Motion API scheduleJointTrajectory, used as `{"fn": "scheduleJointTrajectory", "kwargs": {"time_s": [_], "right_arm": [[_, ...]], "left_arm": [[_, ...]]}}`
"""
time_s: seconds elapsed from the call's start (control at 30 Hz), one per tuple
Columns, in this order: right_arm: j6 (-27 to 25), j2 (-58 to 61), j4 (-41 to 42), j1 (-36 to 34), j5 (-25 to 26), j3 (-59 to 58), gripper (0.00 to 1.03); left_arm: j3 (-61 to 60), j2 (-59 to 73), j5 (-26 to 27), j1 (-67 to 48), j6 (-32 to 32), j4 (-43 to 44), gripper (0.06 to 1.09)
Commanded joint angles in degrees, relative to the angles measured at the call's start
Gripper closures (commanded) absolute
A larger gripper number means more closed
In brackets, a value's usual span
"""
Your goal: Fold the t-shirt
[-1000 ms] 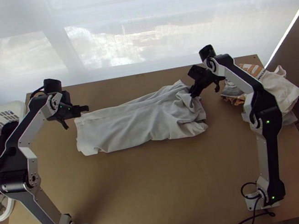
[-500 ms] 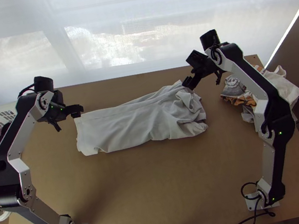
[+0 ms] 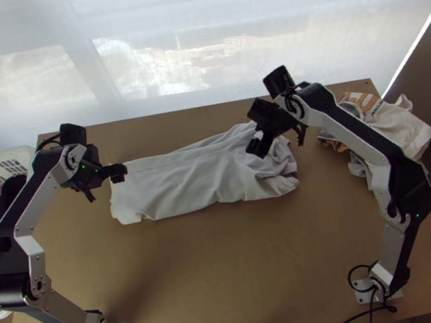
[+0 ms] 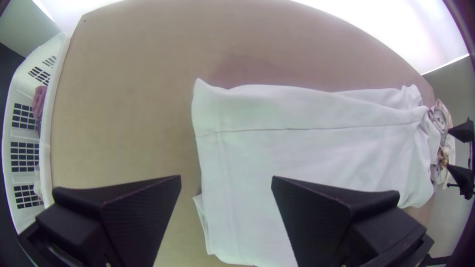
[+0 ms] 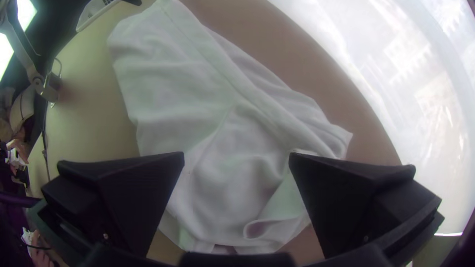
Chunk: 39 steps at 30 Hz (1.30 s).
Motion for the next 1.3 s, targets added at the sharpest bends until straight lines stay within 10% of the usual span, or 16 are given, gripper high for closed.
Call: {"fn": "scheduleJointTrajectory", "kwargs": {"time_s": [0.0,1.07,1.27], "right_arm": [[-0.3,-0.6,4.4,3.2,0.0,-8.6,0.05],[0.0,9.3,11.2,3.4,2.8,-11.0,0.05],[0.6,9.2,11.3,3.6,2.9,-11.0,0.05]], "left_arm": [[-0.8,1.9,0.0,-1.9,-1.2,2.1,0.19],[-0.5,9.3,-2.0,-4.1,-2.4,2.3,0.20],[0.3,10.3,-1.6,-4.5,-2.7,2.1,0.41]]}}
